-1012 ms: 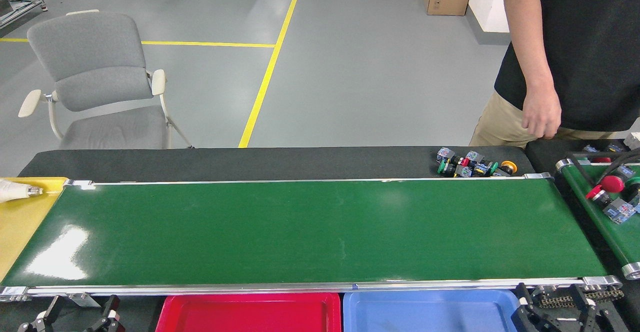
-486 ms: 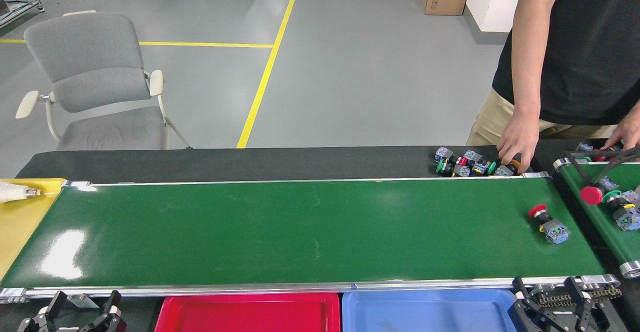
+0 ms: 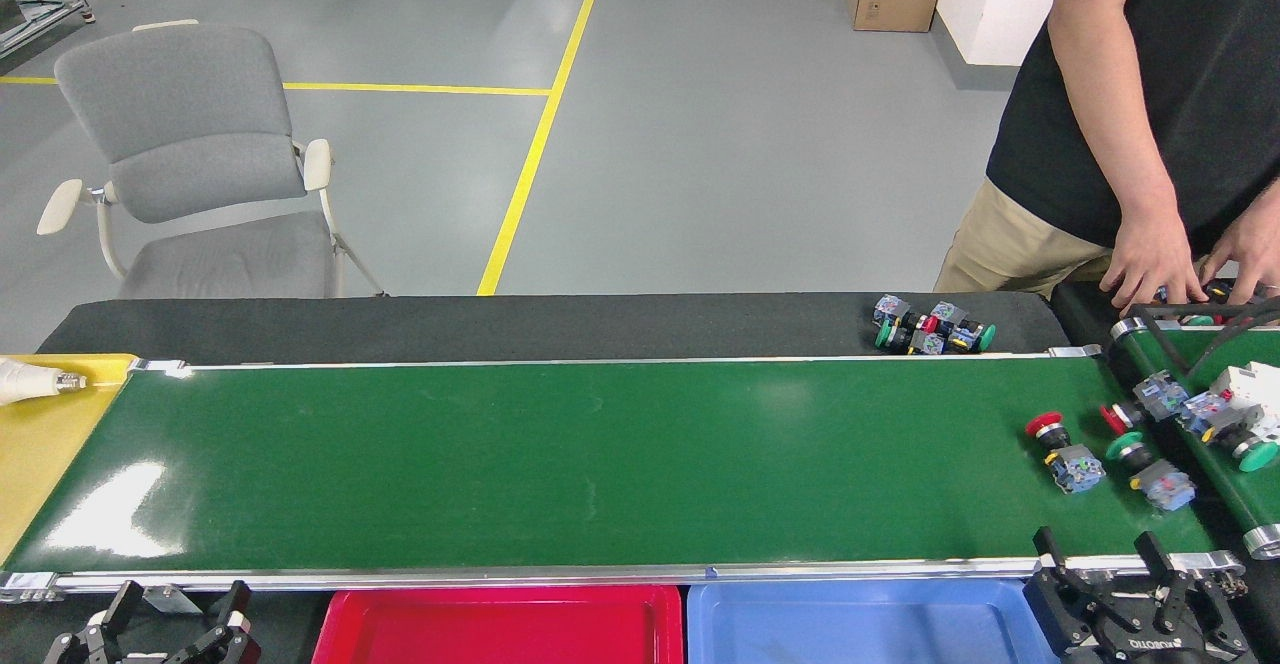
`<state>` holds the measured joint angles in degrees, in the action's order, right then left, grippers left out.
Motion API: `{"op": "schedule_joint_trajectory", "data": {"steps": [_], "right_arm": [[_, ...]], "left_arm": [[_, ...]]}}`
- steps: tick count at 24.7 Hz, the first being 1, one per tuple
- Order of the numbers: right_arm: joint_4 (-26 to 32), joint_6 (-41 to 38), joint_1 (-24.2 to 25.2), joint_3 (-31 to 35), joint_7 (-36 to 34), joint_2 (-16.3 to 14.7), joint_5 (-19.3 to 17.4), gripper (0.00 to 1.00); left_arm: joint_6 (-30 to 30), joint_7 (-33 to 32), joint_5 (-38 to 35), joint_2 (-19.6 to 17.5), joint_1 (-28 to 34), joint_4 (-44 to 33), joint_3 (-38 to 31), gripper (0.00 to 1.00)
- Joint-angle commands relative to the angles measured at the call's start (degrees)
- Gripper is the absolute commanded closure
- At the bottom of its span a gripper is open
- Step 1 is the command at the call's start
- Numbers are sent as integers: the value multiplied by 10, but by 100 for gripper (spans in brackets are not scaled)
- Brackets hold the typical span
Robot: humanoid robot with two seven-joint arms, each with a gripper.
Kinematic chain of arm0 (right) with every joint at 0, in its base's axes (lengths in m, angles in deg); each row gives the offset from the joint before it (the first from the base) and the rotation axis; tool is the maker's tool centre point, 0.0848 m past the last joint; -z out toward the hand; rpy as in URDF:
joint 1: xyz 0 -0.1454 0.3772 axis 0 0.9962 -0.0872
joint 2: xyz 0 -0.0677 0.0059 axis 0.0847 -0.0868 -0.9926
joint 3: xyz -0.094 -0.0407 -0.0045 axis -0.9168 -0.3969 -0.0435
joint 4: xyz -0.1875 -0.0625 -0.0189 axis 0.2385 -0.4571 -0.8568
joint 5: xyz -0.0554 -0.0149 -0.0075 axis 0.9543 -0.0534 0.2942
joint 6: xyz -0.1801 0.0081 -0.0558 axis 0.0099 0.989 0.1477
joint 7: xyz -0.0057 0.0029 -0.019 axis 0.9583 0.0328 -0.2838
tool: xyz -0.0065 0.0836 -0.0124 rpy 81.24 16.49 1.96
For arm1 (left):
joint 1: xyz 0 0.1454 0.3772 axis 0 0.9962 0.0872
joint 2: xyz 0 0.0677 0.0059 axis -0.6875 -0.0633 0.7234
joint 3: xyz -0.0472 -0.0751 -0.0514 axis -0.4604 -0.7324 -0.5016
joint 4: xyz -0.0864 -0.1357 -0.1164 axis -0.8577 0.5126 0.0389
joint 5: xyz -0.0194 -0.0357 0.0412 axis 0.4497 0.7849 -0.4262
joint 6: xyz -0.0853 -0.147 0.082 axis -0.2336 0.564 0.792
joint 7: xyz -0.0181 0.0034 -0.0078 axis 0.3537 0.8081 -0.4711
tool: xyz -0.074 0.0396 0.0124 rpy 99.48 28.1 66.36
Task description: Pick switch part from conveyor to tray
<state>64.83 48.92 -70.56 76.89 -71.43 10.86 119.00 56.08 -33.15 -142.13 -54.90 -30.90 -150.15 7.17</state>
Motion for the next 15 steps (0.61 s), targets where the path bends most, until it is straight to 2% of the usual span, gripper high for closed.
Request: {"op": "schedule_joint_trajectory", "data": {"steps": [1, 7, 12, 15], "right_arm": [[4, 1, -8, 4, 2, -7, 1, 1], [-43, 1, -67, 3, 37, -8, 22, 1], [-63, -7, -71, -2, 42, -11, 22, 1], [-69, -18, -74, -10, 43, -30, 21, 1]], "left_arm": [[-1, 4, -1, -8, -4, -5, -2, 0], [-1, 4, 0, -8, -5, -4, -2, 0], [-1, 4, -1, -8, -9, -4, -1, 0], [-1, 4, 0, -8, -11, -4, -1, 0]]}}
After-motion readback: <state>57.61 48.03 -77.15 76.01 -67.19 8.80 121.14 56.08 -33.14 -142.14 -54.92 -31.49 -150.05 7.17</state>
